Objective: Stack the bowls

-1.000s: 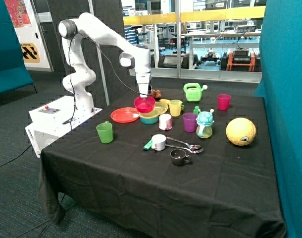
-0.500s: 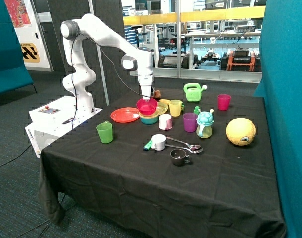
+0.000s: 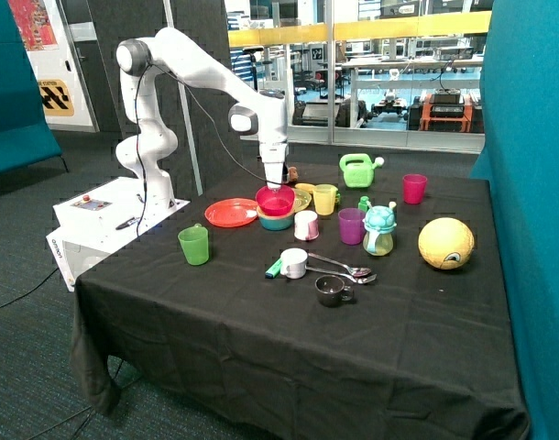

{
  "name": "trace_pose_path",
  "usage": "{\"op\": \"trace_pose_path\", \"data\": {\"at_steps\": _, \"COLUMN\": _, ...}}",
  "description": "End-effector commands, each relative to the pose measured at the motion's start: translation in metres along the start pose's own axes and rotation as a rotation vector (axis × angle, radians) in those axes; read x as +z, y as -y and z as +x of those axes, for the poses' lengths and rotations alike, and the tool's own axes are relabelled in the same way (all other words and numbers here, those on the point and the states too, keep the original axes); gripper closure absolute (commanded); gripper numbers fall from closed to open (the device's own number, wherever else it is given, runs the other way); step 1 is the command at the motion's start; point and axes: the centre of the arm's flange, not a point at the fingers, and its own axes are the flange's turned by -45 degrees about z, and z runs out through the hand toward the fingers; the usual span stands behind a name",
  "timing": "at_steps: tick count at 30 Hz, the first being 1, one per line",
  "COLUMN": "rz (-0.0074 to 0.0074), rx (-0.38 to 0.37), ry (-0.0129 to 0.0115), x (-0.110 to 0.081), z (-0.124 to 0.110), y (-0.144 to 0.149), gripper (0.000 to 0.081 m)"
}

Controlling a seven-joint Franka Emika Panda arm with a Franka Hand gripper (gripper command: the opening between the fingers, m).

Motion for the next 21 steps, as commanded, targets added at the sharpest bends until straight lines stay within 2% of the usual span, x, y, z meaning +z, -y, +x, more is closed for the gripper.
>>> {"op": "trace_pose_path", "data": {"at_steps": 1, "rz": 0.0026, "rx": 0.003, "ry": 0.0006, "x": 0.006, "z": 0.003, "y": -0.002, "gripper": 0.0808}}
{"op": "trace_pose_path", "data": {"at_steps": 11, "rz": 0.0026, "rx": -0.016, "ry": 0.0006, "x": 0.008, "z": 0.007, "y": 0.009, "gripper": 0.0808}}
{"op": "trace_pose_path", "data": {"at_steps": 21, "rz": 0.0026, "rx": -0.001, "ry": 0.0006, "x": 0.019, "z": 0.002, "y": 0.009, "gripper": 0.0808}}
